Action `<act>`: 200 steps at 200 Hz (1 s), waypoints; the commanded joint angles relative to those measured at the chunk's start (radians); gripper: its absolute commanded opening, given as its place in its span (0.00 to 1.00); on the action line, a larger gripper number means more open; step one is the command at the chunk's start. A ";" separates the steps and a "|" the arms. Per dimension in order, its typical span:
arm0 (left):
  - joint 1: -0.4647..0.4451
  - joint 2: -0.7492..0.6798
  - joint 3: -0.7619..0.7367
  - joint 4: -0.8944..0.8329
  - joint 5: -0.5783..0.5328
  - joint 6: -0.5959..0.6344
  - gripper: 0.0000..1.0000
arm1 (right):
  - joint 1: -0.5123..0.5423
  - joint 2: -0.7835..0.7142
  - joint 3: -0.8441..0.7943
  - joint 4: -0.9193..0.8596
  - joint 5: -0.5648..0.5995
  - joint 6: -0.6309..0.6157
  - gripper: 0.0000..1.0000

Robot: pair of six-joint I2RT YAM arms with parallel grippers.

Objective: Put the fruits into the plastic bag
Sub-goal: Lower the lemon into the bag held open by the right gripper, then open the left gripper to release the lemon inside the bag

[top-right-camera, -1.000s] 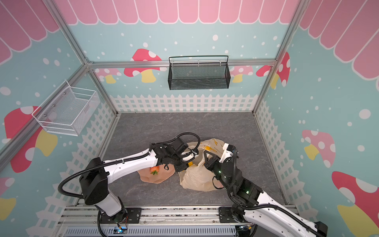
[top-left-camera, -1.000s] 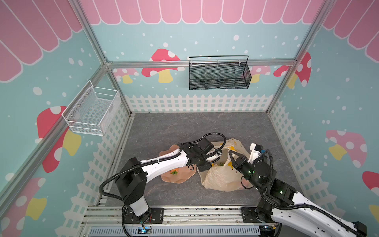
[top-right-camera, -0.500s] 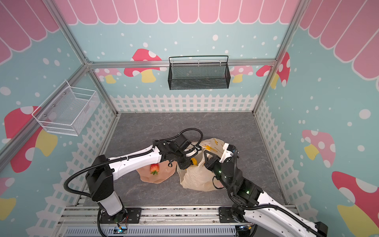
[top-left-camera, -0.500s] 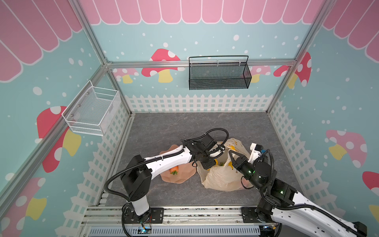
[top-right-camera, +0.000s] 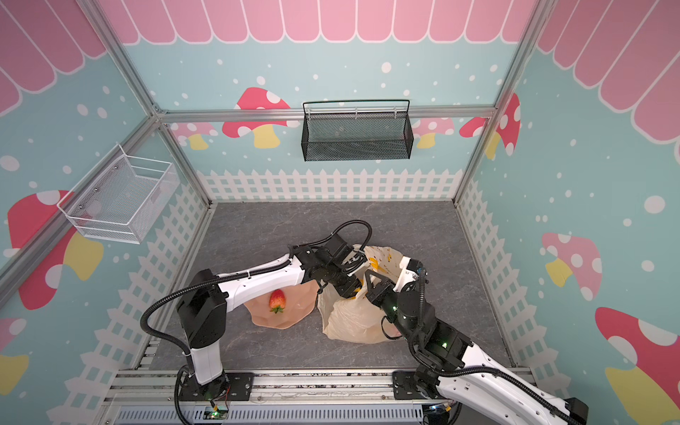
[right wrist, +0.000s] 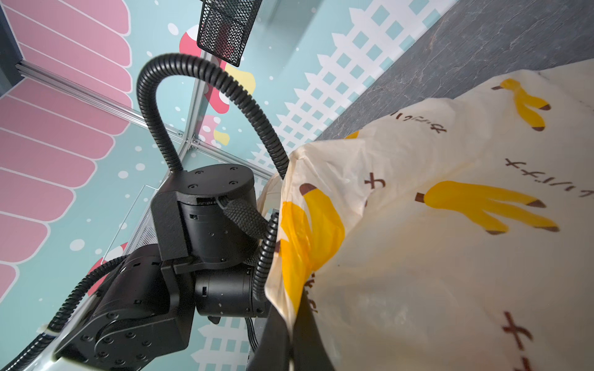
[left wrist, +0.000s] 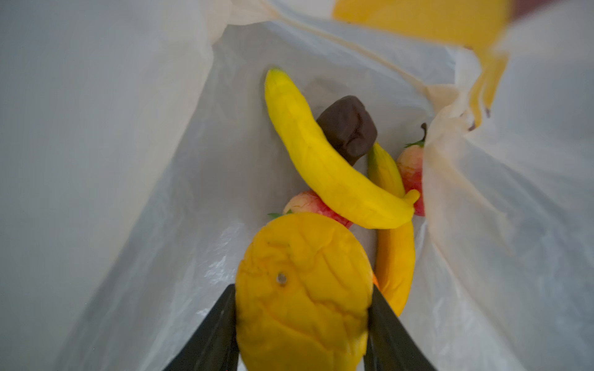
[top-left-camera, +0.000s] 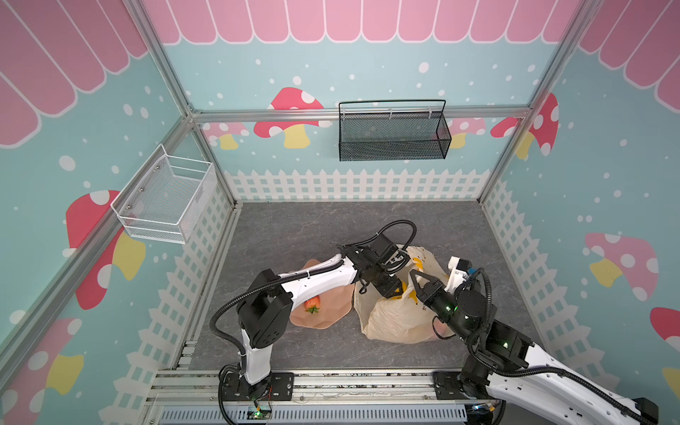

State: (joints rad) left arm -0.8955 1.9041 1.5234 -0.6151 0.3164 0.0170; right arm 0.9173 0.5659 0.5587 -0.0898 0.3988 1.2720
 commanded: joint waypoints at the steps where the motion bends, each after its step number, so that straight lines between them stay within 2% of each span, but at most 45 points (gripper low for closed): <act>1: -0.022 0.003 0.026 0.025 0.077 -0.072 0.28 | 0.002 -0.010 0.013 0.012 -0.004 0.004 0.00; 42: -0.061 0.001 -0.001 0.050 0.156 -0.150 0.33 | 0.003 -0.004 0.012 0.019 -0.002 0.001 0.00; 77: -0.077 0.029 -0.025 0.097 0.244 -0.248 0.43 | 0.003 0.000 -0.001 0.036 -0.006 0.005 0.00; 120: -0.084 0.082 -0.023 0.112 0.341 -0.333 0.46 | 0.003 -0.001 -0.005 0.042 -0.003 0.005 0.00; 153: -0.088 0.119 -0.011 0.113 0.411 -0.384 0.60 | 0.002 0.000 -0.007 0.047 -0.001 0.006 0.00; 169: -0.089 0.120 -0.007 0.104 0.409 -0.390 0.64 | 0.002 0.000 -0.007 0.047 -0.001 0.006 0.00; 200: -0.085 0.080 0.005 0.069 0.334 -0.385 0.71 | 0.002 -0.001 -0.007 0.047 0.002 0.005 0.00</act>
State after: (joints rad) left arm -0.9779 2.0136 1.5135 -0.5194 0.6792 -0.3481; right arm 0.9173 0.5709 0.5564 -0.0761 0.3992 1.2724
